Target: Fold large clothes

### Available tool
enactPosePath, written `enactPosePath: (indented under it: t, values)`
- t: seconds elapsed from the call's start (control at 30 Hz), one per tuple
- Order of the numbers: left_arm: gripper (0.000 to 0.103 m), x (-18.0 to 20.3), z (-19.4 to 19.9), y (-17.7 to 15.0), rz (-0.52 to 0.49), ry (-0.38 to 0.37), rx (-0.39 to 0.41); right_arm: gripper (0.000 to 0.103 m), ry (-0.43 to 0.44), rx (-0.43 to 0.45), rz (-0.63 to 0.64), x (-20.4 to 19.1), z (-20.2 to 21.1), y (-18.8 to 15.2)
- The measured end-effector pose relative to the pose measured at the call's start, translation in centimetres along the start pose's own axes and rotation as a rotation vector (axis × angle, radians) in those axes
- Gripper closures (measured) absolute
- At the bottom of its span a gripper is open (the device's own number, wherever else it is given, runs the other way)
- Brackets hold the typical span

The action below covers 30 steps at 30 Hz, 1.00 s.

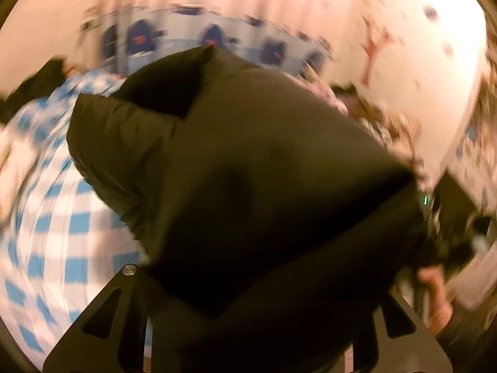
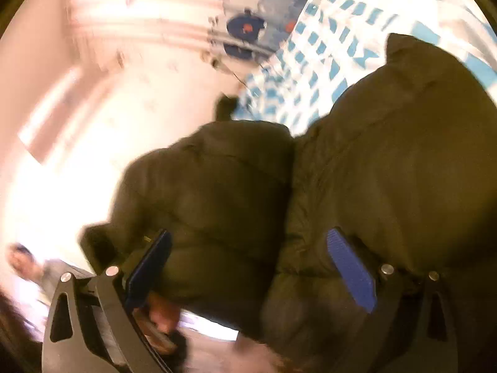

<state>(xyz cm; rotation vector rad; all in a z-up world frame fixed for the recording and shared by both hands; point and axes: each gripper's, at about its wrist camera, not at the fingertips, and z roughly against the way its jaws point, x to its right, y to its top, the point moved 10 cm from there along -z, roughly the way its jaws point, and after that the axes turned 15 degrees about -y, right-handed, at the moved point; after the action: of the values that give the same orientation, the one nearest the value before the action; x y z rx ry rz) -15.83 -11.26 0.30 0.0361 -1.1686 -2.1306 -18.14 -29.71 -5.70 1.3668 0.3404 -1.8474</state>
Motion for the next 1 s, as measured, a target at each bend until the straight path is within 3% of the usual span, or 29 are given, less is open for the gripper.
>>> enactPosePath:
  t: [0.17, 0.33, 0.4, 0.47, 0.53, 0.6, 0.73, 0.87, 0.93, 1.0]
  values:
    - [0.074, 6.6, -7.7, -1.0, -0.163, -0.004, -0.160, 0.007, 0.133, 0.089, -0.126, 1.8, 6.0, 1.9]
    - [0.073, 11.4, -13.5, -3.6, -0.307, -0.004, -0.293, 0.007, 0.131, 0.130, -0.186, 5.1, 10.1, 4.1]
    - [0.065, 13.0, -15.3, -4.9, -0.386, 0.021, -0.351, 0.007, 0.115, 0.129, -0.193, 5.8, 10.7, 4.5]
    - [0.048, 14.0, -17.0, -6.3, -0.486, 0.061, -0.406, 0.007, 0.085, 0.114, -0.198, 6.8, 11.1, 5.1]
    - [0.027, 15.3, -18.3, -8.2, -0.591, 0.110, -0.455, 0.007, 0.023, 0.119, -0.176, 7.1, 11.5, 5.0]
    - [0.018, 16.1, -19.2, -9.5, -0.675, 0.153, -0.481, 0.007, -0.069, 0.152, -0.106, 6.6, 12.7, 5.8]
    - [0.018, 16.3, -19.3, -10.4, -0.735, 0.187, -0.501, 0.007, -0.101, 0.137, 0.017, 4.2, 12.8, 7.8]
    - [0.016, 18.4, -18.6, -11.0, -0.734, 0.157, -0.499, 0.007, -0.219, 0.003, 0.187, 1.6, 7.9, 9.1]
    - [0.016, 18.6, -18.8, -10.5, -0.738, 0.144, -0.499, 0.007, -0.326, -0.057, 0.267, 1.7, 4.3, 9.4]
    - [0.016, 19.0, -17.3, -10.8, -0.734, 0.124, -0.500, 0.007, -0.587, -0.073, 0.384, 3.6, 1.2, 10.0]
